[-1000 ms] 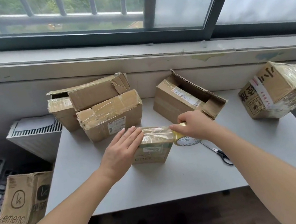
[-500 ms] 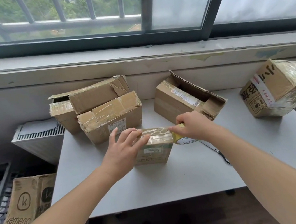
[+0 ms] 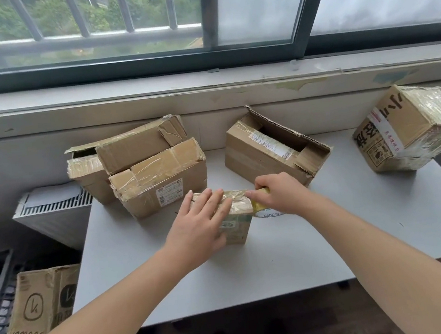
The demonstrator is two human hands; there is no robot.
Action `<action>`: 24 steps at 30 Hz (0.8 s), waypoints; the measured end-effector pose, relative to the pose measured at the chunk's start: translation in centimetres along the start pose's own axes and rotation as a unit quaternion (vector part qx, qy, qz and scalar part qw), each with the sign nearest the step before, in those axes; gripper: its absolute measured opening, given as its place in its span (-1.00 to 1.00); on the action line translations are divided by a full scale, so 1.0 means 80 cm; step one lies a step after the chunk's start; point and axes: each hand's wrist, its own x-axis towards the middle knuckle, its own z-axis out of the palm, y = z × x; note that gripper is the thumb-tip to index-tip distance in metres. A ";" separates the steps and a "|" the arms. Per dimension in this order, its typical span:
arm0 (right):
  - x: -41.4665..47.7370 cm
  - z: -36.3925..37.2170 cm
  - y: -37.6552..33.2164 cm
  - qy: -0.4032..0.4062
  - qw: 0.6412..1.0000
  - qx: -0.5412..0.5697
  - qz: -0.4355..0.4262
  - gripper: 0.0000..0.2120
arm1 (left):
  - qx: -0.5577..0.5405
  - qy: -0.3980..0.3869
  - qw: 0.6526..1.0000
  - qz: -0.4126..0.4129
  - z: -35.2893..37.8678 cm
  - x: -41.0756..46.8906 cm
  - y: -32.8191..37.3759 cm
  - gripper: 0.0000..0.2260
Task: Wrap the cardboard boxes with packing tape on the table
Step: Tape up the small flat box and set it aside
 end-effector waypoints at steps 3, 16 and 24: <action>0.003 -0.004 0.008 0.004 1.000 -0.007 0.005 -0.62 | 0.000 -0.008 1.000 0.001 -0.005 0.017 0.004 -0.35; -0.008 0.008 0.009 0.020 0.999 0.024 -0.007 -0.62 | -0.019 -0.022 0.997 0.069 0.000 0.026 0.009 -0.35; -0.017 -0.019 0.022 0.009 0.993 0.121 0.009 -0.64 | -0.057 -0.042 0.997 0.022 -0.004 0.026 0.010 -0.30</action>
